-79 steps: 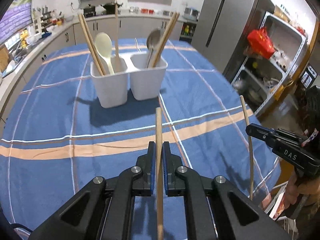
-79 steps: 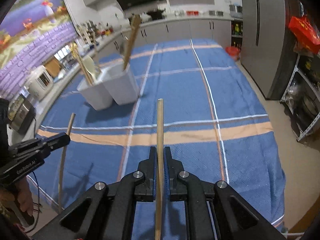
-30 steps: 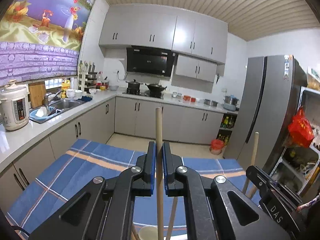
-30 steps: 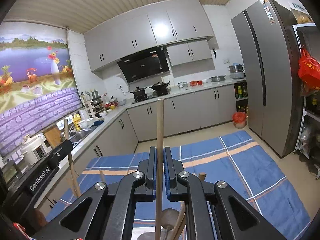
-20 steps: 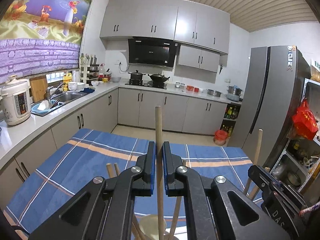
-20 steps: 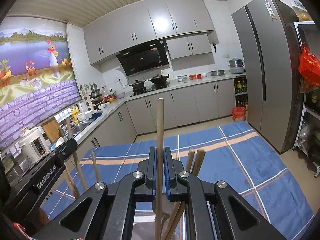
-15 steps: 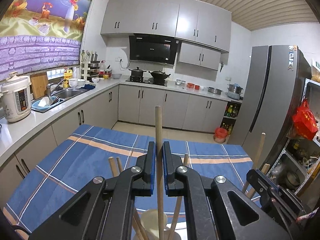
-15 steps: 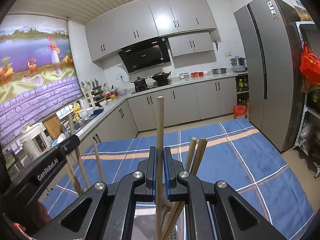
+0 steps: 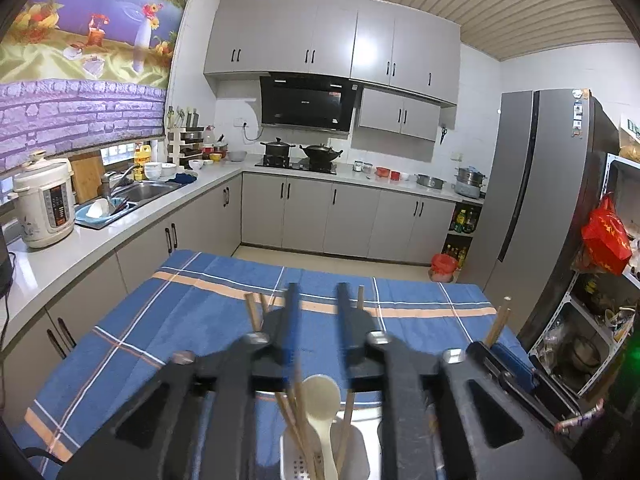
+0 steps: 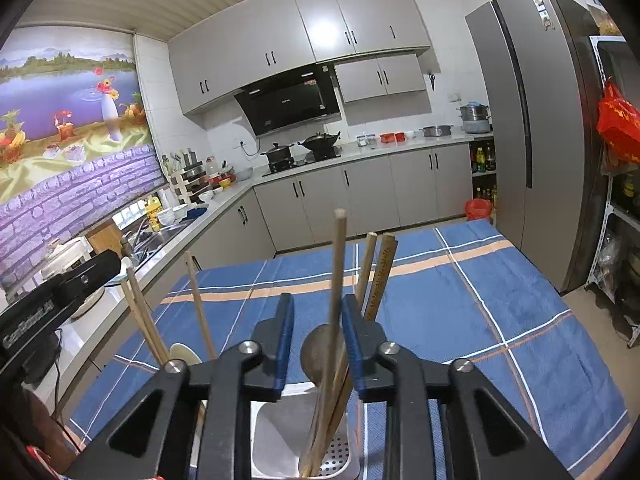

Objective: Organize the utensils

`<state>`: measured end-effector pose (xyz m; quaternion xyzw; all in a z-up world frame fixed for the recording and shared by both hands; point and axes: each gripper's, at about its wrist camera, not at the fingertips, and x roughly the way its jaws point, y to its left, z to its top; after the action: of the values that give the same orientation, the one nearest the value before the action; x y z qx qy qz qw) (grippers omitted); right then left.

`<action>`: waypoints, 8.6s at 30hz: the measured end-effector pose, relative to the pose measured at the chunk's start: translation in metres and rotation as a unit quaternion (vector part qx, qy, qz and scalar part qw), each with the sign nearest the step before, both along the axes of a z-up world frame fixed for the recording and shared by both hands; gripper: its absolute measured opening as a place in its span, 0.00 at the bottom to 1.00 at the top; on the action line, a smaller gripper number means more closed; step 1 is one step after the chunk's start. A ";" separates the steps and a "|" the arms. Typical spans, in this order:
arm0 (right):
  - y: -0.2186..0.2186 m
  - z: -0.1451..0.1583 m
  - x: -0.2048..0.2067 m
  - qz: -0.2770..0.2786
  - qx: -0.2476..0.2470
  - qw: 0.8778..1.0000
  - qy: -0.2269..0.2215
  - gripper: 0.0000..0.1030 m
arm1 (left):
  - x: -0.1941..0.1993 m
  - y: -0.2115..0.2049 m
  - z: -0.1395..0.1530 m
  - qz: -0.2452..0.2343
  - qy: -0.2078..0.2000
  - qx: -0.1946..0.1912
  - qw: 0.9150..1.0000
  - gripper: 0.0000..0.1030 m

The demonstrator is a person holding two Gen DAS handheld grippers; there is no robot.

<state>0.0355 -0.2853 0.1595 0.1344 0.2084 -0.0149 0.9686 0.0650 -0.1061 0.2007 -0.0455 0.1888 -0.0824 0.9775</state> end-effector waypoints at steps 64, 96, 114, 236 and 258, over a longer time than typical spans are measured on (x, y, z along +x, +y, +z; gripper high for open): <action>-0.017 0.051 -0.234 -0.042 -0.023 0.999 0.021 0.60 | -0.273 0.053 0.111 0.062 -0.064 0.066 0.994 0.93; 0.034 0.044 -0.248 -0.002 -0.109 0.993 0.041 0.70 | -0.269 0.056 0.044 0.053 0.064 0.080 0.993 1.00; 0.025 0.031 -0.259 -0.020 -0.091 0.994 0.052 0.71 | -0.265 0.042 0.020 0.041 0.124 0.095 0.987 1.00; -0.045 -0.004 0.020 0.101 0.101 0.986 0.091 0.07 | 0.068 0.033 -0.033 -0.094 0.229 -0.101 0.964 0.07; -0.032 0.007 0.001 0.110 0.103 0.986 0.073 0.08 | 0.015 0.001 -0.012 -0.155 0.193 -0.052 0.967 0.08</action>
<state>0.0366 -0.3176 0.1666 0.2085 0.2925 0.1036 0.9275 0.0801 -0.1048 0.1891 -0.0813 0.3744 -0.2319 0.8941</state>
